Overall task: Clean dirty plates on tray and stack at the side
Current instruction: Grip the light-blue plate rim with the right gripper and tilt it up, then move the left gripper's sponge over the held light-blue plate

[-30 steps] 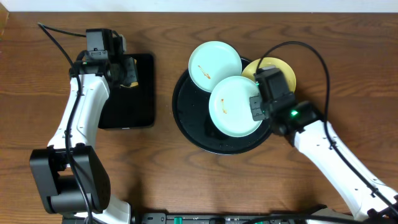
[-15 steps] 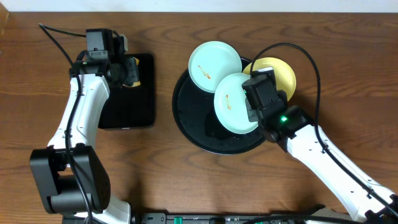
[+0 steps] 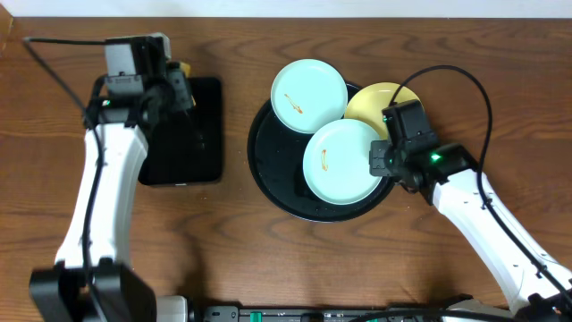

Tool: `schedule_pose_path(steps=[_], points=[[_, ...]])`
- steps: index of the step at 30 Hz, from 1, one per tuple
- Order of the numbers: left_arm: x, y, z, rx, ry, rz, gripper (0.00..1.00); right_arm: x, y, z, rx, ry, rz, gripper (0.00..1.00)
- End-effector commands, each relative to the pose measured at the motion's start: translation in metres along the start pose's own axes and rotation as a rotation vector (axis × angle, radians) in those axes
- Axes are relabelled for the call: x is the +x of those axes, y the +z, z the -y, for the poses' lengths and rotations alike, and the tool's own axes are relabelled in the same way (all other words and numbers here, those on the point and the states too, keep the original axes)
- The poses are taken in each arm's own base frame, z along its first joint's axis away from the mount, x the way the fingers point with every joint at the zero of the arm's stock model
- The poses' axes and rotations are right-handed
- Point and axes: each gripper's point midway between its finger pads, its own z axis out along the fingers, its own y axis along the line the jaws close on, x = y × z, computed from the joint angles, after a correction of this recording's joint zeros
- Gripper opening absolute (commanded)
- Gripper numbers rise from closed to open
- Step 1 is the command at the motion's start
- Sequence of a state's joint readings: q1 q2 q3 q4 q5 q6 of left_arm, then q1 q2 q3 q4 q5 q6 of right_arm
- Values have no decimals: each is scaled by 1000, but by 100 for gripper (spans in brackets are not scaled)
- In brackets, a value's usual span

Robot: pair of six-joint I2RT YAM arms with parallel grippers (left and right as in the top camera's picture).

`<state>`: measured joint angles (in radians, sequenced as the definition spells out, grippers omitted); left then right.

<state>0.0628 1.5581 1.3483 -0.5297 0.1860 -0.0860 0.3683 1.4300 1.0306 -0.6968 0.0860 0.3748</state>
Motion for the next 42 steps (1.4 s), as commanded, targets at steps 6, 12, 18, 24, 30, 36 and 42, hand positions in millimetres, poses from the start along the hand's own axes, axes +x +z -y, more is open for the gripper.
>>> schedule_pose_path(steps=[6, 12, 18, 24, 30, 36, 42], points=[[13, -20, 64, 300, -36, -57, 8, 31, 24, -2, -41, 56, -146, 1], [37, -23, 119, 382, 64, -117, 8, 54, 46, -4, -42, 76, -264, 1], [68, -26, 156, 409, 146, -193, 8, 57, 52, 0, -20, 76, -281, 1], [116, -23, 176, 341, 250, -317, 8, 52, 53, 6, 11, 72, -255, 1], [158, -11, 203, 319, 356, -393, 8, 46, 55, 8, 20, 74, -227, 1], [194, 5, 216, 301, 419, -479, 8, 44, 55, 14, 54, 70, -214, 1], [233, 16, 230, 291, 455, -571, 8, 44, 55, 14, 55, 70, -217, 1]])
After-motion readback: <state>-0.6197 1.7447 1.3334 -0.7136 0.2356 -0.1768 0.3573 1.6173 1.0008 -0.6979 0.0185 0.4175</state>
